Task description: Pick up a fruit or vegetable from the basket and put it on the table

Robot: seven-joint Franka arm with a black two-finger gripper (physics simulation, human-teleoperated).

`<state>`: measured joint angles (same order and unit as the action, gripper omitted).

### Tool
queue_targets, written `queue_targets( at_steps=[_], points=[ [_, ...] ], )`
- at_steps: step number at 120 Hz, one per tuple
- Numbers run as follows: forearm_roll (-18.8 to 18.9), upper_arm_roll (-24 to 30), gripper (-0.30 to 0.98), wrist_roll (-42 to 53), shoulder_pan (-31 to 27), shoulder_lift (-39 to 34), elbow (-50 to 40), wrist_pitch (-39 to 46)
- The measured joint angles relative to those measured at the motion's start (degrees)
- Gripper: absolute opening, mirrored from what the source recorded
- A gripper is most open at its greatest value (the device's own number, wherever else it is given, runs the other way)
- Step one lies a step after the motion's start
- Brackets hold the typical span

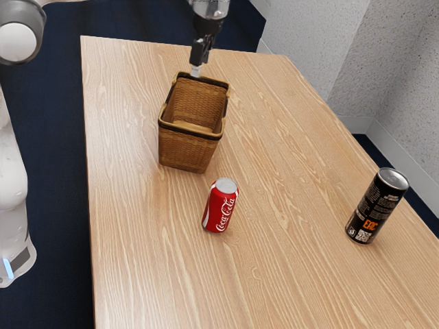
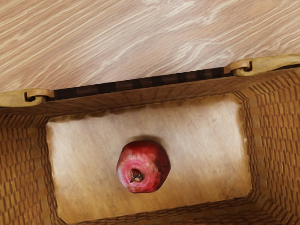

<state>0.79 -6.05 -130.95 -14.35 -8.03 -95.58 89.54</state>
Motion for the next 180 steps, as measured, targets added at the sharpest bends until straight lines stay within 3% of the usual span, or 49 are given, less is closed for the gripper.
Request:
queue_targets(
  at_steps=[72, 158, 180],
  points=[
    [-3.0, 0.4, 0.69, -1.3, -0.1, -0.7, -19.1, 16.6],
    [-3.6, 0.3, 0.69, -3.1, -2.5, -1.5, -22.6, 20.4],
    [-5.2, 0.4, 0.69, -2.9, -2.1, 1.0, -23.3, 21.5]
  ],
)
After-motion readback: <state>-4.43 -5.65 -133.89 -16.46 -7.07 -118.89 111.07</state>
